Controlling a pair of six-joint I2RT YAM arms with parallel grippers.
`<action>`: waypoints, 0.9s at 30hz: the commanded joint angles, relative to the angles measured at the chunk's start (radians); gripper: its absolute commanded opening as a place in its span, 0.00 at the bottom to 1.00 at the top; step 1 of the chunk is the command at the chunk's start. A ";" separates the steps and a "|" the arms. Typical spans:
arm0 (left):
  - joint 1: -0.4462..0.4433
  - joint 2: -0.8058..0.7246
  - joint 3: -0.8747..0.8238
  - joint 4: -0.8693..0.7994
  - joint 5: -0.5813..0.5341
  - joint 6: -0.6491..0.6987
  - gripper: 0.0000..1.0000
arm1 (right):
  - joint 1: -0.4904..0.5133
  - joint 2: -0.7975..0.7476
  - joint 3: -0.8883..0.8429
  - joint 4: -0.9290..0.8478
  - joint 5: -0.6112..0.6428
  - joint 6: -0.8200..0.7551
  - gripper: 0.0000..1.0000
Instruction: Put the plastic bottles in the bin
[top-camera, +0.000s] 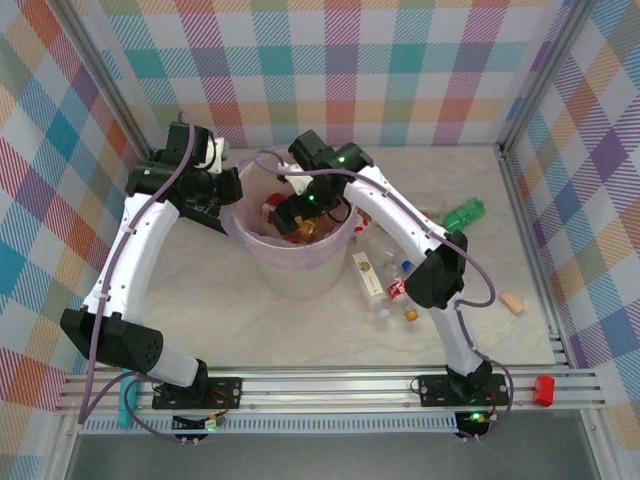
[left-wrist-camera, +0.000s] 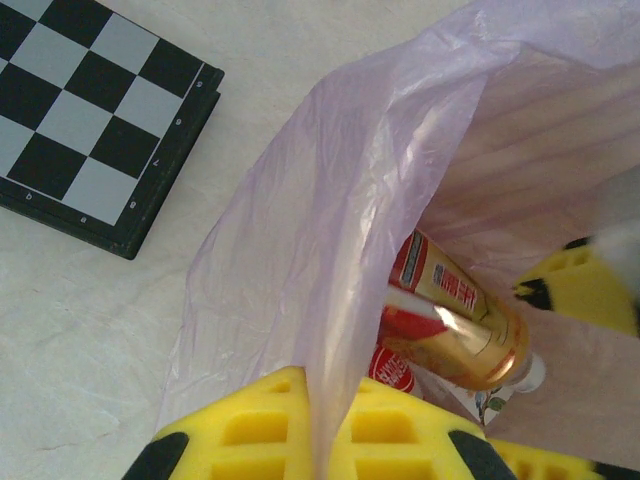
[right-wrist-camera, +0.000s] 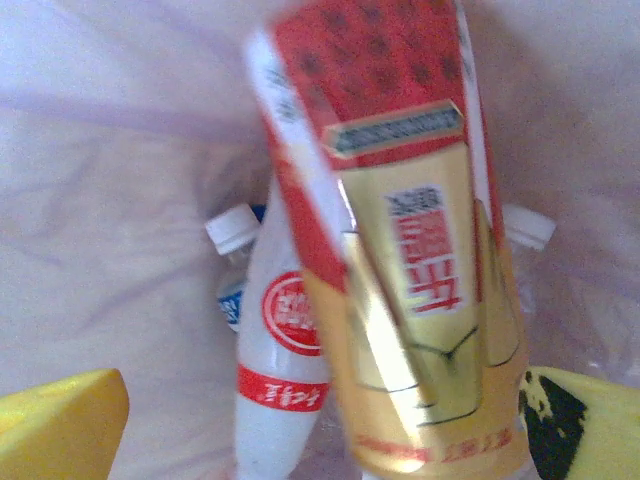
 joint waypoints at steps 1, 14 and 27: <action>-0.020 -0.004 -0.002 0.048 0.060 -0.037 0.00 | 0.007 -0.095 0.089 -0.053 -0.010 -0.001 0.99; -0.020 0.000 -0.002 0.051 0.065 -0.037 0.00 | -0.133 -0.401 -0.141 0.007 0.197 0.123 1.00; -0.020 -0.006 -0.014 0.057 0.073 -0.031 0.00 | -0.711 -0.601 -0.798 0.255 0.163 0.344 0.99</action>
